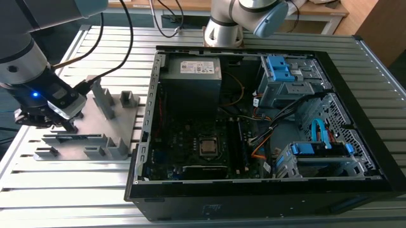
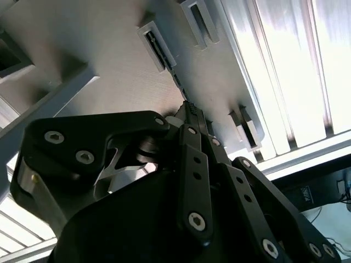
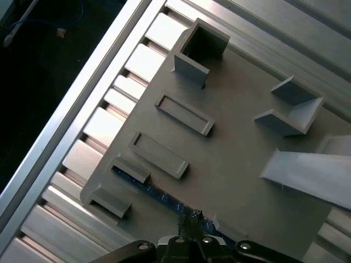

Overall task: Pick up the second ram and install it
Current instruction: 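Pick up the second ram and move it above second insertion slot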

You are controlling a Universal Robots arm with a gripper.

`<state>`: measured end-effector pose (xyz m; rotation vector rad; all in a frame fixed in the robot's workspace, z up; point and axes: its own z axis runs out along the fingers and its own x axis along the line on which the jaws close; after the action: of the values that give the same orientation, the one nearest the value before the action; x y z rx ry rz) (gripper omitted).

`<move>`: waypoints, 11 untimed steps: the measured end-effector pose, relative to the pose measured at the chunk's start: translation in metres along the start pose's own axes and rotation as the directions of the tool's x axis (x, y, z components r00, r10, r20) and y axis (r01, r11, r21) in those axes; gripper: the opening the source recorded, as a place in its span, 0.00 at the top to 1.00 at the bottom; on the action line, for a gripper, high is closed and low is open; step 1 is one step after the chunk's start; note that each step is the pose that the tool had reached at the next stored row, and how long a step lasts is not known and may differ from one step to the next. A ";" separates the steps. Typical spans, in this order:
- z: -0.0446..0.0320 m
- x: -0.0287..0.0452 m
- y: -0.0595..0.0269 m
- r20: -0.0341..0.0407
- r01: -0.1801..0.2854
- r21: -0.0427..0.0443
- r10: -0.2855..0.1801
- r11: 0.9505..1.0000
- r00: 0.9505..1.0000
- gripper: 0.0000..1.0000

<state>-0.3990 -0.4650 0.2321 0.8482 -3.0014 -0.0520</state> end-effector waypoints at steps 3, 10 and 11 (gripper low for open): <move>0.0000 0.0000 0.0000 -0.001 0.018 0.000 -0.018 1.000 1.000 0.90; 0.0000 0.0000 -0.0001 -0.002 0.060 0.001 -0.060 0.998 0.998 0.90; 0.0000 0.0000 -0.0001 -0.003 0.065 0.001 -0.065 0.998 0.998 0.90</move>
<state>-0.3989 -0.4650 0.2321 0.9451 -2.9711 -0.0508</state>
